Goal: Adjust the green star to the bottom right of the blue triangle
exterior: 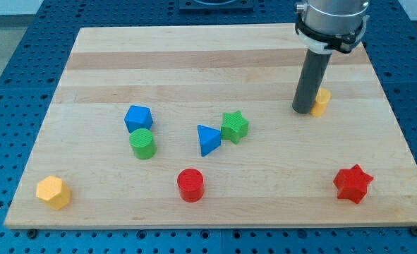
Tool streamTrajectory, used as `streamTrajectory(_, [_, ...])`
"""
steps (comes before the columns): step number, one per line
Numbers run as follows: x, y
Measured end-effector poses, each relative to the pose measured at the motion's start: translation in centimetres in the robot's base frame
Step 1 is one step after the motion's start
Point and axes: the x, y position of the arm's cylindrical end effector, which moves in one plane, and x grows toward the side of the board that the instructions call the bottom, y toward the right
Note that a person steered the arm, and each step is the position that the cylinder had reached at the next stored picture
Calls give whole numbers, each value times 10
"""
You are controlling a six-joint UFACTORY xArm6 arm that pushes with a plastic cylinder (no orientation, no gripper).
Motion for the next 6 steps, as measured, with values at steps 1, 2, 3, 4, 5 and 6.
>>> streamTrajectory(1, [0,-12])
streamTrajectory(2, [1,-72])
streamTrajectory(3, [8,-109])
streamTrajectory(4, [8,-109])
streamTrajectory(5, [13,-109])
streamTrajectory(6, [42,-109])
